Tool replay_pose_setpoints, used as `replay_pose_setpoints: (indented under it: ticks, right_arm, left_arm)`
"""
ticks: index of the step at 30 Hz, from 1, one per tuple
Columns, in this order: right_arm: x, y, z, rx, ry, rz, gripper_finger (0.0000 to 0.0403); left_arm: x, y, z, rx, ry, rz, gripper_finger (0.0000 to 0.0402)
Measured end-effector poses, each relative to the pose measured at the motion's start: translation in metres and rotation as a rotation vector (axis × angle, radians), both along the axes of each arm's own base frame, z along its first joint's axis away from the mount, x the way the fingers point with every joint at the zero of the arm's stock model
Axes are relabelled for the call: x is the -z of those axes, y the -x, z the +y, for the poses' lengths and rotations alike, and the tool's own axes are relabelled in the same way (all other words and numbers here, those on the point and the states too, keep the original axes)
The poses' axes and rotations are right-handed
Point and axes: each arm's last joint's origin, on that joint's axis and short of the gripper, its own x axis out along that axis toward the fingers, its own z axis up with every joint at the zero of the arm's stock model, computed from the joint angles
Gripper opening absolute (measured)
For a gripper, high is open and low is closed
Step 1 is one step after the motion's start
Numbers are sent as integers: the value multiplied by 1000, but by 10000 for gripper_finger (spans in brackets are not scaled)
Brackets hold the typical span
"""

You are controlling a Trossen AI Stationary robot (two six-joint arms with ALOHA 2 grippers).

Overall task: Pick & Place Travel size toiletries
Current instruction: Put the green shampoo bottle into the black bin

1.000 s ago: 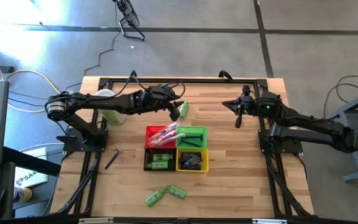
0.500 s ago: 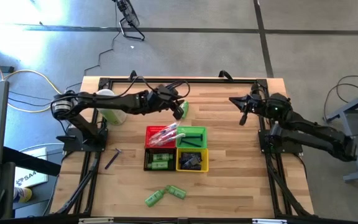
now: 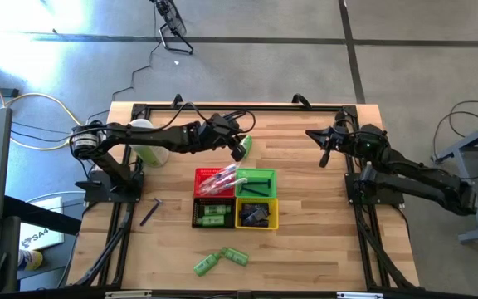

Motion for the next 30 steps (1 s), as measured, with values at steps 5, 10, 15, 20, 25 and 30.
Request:
replay_pose_setpoints:
  ticks: [5,10,15,20,25,30]
  right_arm:
    - [0,0,0,0,-1,2,3]
    - [0,0,0,0,-1,2,3]
    - [0,0,0,0,-1,3,3]
    - [0,0,0,0,-1,3,3]
    - [0,0,0,0,-1,3,3]
    - [0,0,0,0,3,4,3]
  left_arm:
    - [3,-1,3,1,-11,13,127]
    - [6,0,8,-25,10,19,191]
    - [6,1,13,-54,37,1,254]
    - [9,2,11,-44,33,44,291]
    - [10,3,11,-40,29,55,301]
    - [9,2,11,-69,80,11,301]
